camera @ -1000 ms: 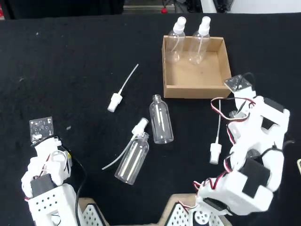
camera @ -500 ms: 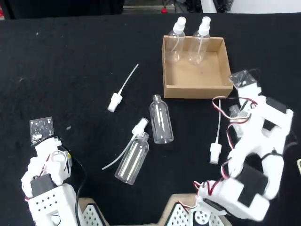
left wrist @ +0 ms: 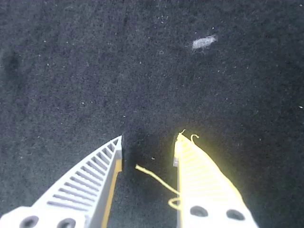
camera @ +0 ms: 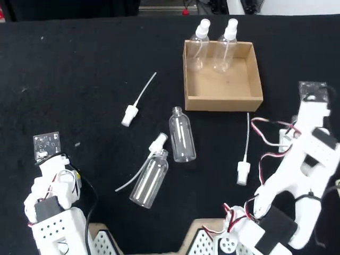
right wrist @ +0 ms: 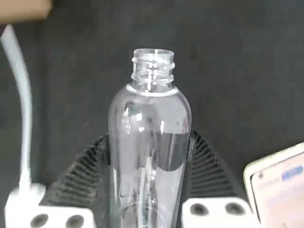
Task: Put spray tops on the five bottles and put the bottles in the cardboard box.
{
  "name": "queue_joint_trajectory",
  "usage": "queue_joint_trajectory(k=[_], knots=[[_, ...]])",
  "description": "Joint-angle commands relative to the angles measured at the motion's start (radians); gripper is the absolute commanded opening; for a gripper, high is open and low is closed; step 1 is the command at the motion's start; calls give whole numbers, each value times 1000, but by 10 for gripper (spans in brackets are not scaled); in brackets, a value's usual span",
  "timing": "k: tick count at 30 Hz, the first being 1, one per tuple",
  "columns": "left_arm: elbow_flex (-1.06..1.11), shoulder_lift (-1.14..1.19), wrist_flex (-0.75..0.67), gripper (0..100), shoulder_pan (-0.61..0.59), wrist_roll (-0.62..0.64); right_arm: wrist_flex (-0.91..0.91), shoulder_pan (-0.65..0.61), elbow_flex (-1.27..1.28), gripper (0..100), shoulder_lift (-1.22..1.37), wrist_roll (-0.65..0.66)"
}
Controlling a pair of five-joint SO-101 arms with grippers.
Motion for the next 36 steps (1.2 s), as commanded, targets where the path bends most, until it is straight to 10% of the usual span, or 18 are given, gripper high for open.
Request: queue_joint_trajectory(k=[1, 22, 32, 36], knots=[[22, -5, 6, 173, 12, -12, -456, 17, 173, 109, -64, -120], [22, -5, 6, 177, 12, -12, -979, -23, 507, 109, -148, -430], [22, -5, 6, 177, 12, -12, 169, -26, -88, 109, -139, -276], [22, -5, 6, 176, 12, -12, 353, -49, -148, 109, -142, -173]])
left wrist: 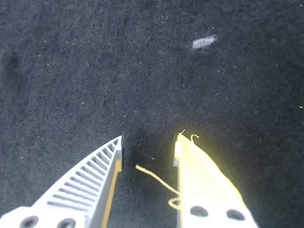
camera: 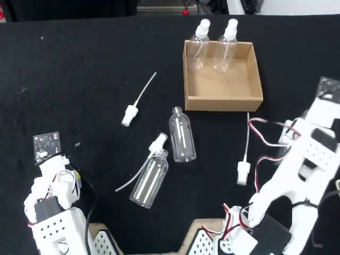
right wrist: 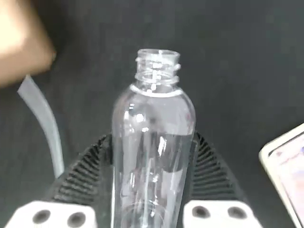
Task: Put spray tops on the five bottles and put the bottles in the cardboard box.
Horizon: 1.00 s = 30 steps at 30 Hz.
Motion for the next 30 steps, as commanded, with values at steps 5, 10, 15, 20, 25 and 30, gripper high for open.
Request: queue_joint_trajectory(k=[5, 10, 15, 20, 25, 30], knots=[[22, -5, 6, 177, 13, -12, 249, -55, -25, 109, -53, 169], [24, -5, -29, 177, 13, -14, 129, -49, 90, 109, -50, 193], [24, -5, -158, 178, 21, -106, 104, -51, 125, 109, -53, 187], [24, -3, -115, 178, 120, -109, 6, -48, 119, 109, -54, 186], [24, -3, -71, 178, 150, -118, -54, -54, 113, 109, -47, 186], [24, -3, -71, 178, 150, -118, 149, -44, 70, 109, -45, 193]])
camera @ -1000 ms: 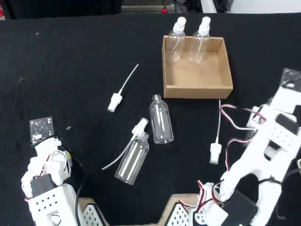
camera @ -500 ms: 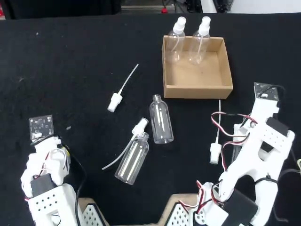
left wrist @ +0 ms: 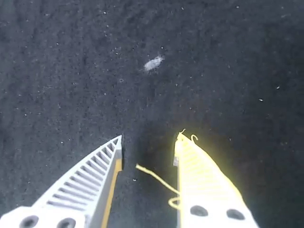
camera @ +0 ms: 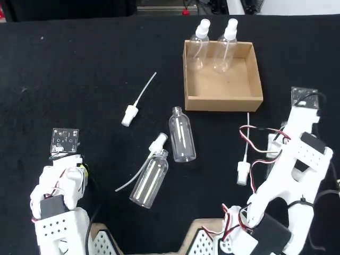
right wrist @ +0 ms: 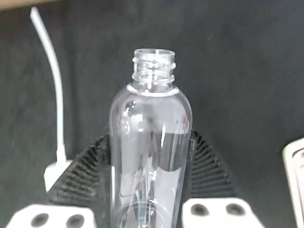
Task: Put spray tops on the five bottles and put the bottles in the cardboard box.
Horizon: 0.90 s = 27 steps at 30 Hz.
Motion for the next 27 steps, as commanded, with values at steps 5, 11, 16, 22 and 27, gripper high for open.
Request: queue_joint_trajectory(k=[5, 11, 16, 22, 27], knots=[[24, -8, 5, 178, 13, -8, 233, 41, -56, 109, -45, 17], [24, -3, 6, 178, 12, -8, 236, 109, -51, 114, -44, 46], [24, -8, 6, 178, -30, -8, 226, 130, -51, 177, -44, 46], [24, -8, 6, 178, -50, -8, 72, 126, -62, 136, -48, 38], [24, -8, 6, 178, -50, -8, -203, 126, -99, 124, -45, -35]])
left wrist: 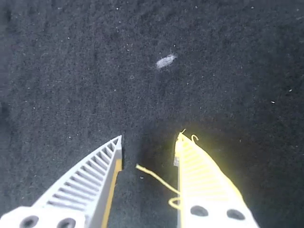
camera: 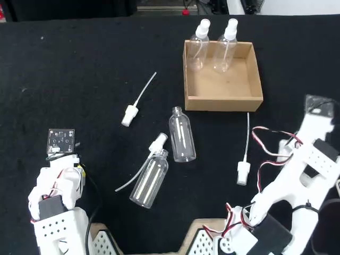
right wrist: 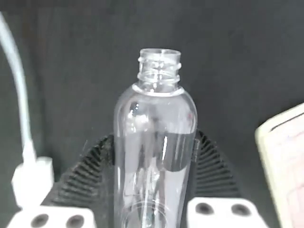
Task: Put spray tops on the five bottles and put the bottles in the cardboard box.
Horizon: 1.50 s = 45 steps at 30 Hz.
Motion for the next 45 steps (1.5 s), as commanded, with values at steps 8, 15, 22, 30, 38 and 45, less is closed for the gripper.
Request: queue_joint_trajectory(k=[8, 15, 22, 30, 38, 45], knots=[[24, -8, 6, 178, -10, -8, -678, -41, 87, 122, -53, -290], [24, -8, 6, 178, -10, -8, -1148, -40, 351, 110, -54, -319], [24, -8, 6, 178, -10, -8, -1330, -80, 426, 113, -45, -319], [24, -8, 6, 178, -10, -8, -1654, -137, 634, 113, -45, -319], [24, -8, 6, 177, -10, -8, -1695, -127, 679, 113, -44, -319], [24, -5, 6, 176, -12, -8, -1695, -127, 713, 113, -44, -319]])
